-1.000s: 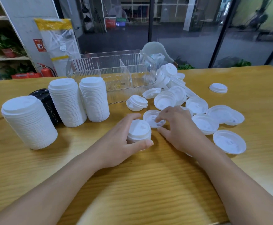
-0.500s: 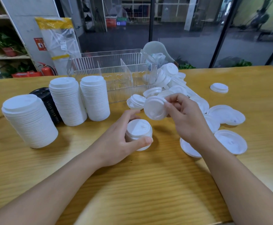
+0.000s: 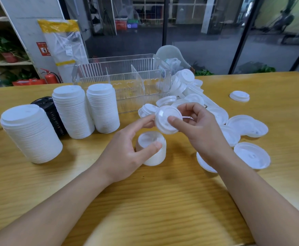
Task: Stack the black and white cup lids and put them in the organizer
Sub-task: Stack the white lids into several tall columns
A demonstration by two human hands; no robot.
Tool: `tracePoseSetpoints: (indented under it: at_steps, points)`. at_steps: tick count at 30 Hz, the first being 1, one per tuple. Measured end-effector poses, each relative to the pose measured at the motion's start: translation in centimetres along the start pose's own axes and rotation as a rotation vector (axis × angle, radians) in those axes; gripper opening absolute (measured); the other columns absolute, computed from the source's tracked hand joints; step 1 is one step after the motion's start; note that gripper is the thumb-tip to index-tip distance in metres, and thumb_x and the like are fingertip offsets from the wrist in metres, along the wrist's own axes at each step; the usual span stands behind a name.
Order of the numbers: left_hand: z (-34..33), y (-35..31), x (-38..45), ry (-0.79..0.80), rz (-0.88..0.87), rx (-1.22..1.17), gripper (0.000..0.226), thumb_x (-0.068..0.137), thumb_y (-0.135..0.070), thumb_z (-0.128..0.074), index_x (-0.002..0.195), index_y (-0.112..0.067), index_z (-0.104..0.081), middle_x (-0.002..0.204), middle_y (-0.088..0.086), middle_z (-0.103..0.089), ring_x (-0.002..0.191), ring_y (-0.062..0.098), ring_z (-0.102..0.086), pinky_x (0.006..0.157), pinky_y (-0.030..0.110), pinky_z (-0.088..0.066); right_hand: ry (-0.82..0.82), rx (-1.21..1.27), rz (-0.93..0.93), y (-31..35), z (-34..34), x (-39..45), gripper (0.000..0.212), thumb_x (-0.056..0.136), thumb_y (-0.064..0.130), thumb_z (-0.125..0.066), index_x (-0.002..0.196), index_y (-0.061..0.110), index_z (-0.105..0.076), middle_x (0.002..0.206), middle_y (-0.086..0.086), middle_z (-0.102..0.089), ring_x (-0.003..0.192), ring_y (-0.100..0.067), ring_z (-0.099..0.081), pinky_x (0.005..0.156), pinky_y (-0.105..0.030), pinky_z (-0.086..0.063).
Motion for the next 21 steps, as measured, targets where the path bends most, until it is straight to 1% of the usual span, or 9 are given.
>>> tracePoseSetpoints:
  at_steps: [3,6,8,10,12,13,16,19,21]
  points:
    - [-0.3,0.0,-0.1,0.002,-0.006,0.017,0.069,0.098,-0.036,-0.082,0.16,-0.039,-0.053,0.148,-0.026,-0.064,0.146,-0.005,-0.052,0.119,0.023,-0.04,0.015,-0.13,0.049,0.0,-0.5,-0.3,0.052,0.081,0.037,-0.096,0.123,0.029,-0.067,0.122,0.013,-0.073,0.104,-0.015,-0.076,0.089,-0.036,-0.062]
    - [-0.4,-0.3,-0.2,0.003,-0.024,0.016,0.067,0.098,-0.034,-0.083,0.158,-0.041,-0.055,0.147,-0.029,-0.064,0.144,-0.008,-0.052,0.114,0.01,-0.038,-0.019,-0.227,0.077,-0.3,-0.7,-0.4,0.055,0.077,0.052,-0.096,0.121,0.039,-0.066,0.123,0.018,-0.071,0.1,-0.012,-0.074,0.085,-0.036,-0.06]
    - [-0.4,-0.5,-0.2,0.007,-0.037,0.006,0.064,0.097,-0.03,-0.083,0.156,-0.039,-0.058,0.145,-0.03,-0.066,0.143,-0.008,-0.054,0.112,0.007,-0.037,-0.029,-0.276,0.084,-0.5,-0.7,-0.3,0.056,0.078,0.06,-0.093,0.125,0.042,-0.067,0.128,0.018,-0.069,0.101,-0.01,-0.07,0.087,-0.035,-0.059]
    - [-0.4,-0.5,-0.2,0.02,-0.04,0.002,0.064,0.097,-0.029,-0.084,0.156,-0.038,-0.059,0.145,-0.028,-0.066,0.142,-0.008,-0.055,0.113,0.009,-0.038,-0.038,-0.313,0.086,-0.6,-0.5,-0.2,0.058,0.079,0.063,-0.091,0.129,0.044,-0.068,0.132,0.019,-0.066,0.107,-0.007,-0.067,0.092,-0.032,-0.057]
    - [-0.4,-0.3,-0.2,0.032,-0.034,0.011,0.069,0.094,-0.03,-0.087,0.156,-0.04,-0.058,0.144,-0.028,-0.066,0.142,-0.006,-0.055,0.113,0.01,-0.04,-0.024,-0.324,0.083,-0.6,-0.4,-0.2,0.06,0.079,0.06,-0.092,0.131,0.043,-0.068,0.132,0.018,-0.066,0.112,-0.006,-0.068,0.095,-0.033,-0.058]
    - [-0.3,-0.1,-0.1,0.038,-0.027,0.02,0.074,0.091,-0.032,-0.089,0.157,-0.041,-0.056,0.144,-0.027,-0.066,0.143,-0.005,-0.054,0.114,0.014,-0.04,-0.01,-0.32,0.077,-0.6,-0.4,-0.2,0.063,0.078,0.057,-0.094,0.134,0.042,-0.067,0.13,0.016,-0.068,0.113,-0.006,-0.069,0.096,-0.032,-0.058]
    - [-0.1,0.7,0.2,0.053,0.015,0.031,0.097,0.079,-0.043,-0.098,0.16,-0.046,-0.044,0.152,-0.025,-0.059,0.149,-0.002,-0.048,0.123,0.03,-0.037,0.025,-0.278,0.077,-0.2,-0.6,-0.4,0.073,0.079,0.043,-0.096,0.142,0.035,-0.061,0.124,0.016,-0.073,0.116,-0.002,-0.069,0.099,-0.028,-0.056]
    - [0.1,1.5,0.4,0.08,0.082,0.001,0.117,0.069,-0.048,-0.103,0.163,-0.049,-0.033,0.152,-0.025,-0.059,0.148,0.0,-0.05,0.126,0.036,-0.038,0.113,-0.291,0.097,0.3,-0.6,-0.7,0.068,0.084,0.034,-0.093,0.143,0.034,-0.059,0.126,0.022,-0.074,0.124,-0.001,-0.066,0.11,-0.039,-0.052]
    - [0.1,1.9,0.4,0.106,0.115,-0.01,0.124,0.066,-0.051,-0.105,0.164,-0.053,-0.028,0.148,-0.024,-0.06,0.142,-0.001,-0.056,0.124,0.038,-0.042,0.203,-0.3,0.084,0.4,-0.8,-1.0,0.072,0.087,0.03,-0.091,0.149,0.034,-0.054,0.132,0.019,-0.073,0.128,-0.003,-0.066,0.114,-0.042,-0.05]
Point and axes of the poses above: each hand's wrist, its own x-axis towards the middle knuckle, its own z-axis out of the back of the hand, y = z × x, the point moved 1 cm from there along x, towards the middle knuckle
